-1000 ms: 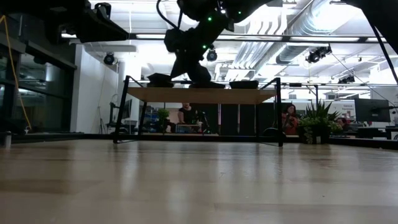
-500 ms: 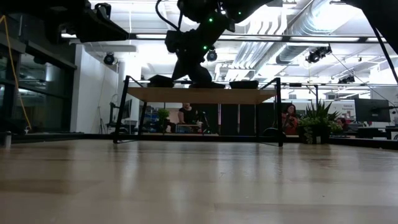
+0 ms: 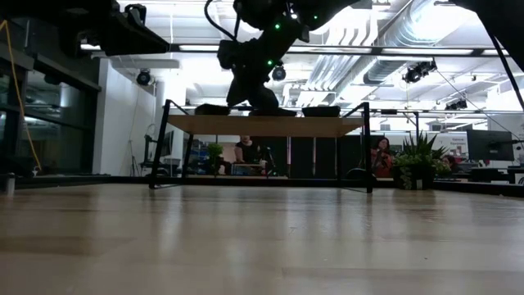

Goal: Pick & Place Mini shaped plates
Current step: Stack the square plate on top of the other square plates on the shelf

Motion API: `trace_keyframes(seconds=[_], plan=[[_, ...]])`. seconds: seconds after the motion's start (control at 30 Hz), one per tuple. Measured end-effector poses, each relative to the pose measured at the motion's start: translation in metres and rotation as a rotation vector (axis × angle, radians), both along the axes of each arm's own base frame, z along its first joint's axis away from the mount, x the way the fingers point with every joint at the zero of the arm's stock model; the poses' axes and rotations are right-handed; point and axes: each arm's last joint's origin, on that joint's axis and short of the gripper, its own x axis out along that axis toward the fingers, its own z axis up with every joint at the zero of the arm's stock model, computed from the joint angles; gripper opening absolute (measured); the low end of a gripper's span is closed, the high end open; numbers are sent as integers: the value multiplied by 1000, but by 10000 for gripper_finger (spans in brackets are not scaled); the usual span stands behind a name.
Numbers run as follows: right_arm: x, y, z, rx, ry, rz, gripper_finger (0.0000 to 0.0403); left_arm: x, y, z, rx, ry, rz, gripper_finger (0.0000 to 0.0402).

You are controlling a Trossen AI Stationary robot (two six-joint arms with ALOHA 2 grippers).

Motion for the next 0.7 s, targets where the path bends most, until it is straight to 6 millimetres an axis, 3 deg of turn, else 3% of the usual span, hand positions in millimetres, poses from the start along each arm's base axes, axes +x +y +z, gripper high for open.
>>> trace_keyframes(seconds=[0.2, 0.37, 0.5, 0.7], plan=[[0, 5, 7, -21, -29, -18, 89, 0, 0, 0, 0, 0, 0, 46], [-13, 18, 34, 5, -101, -83, 124, 0, 0, 0, 0, 1, 0, 46], [-35, 29, 57, 120, -134, -144, 137, 0, 0, 0, 1, 4, 0, 46], [-85, 48, 90, 356, -117, -225, 132, 0, 0, -1, 0, 15, -2, 46]])
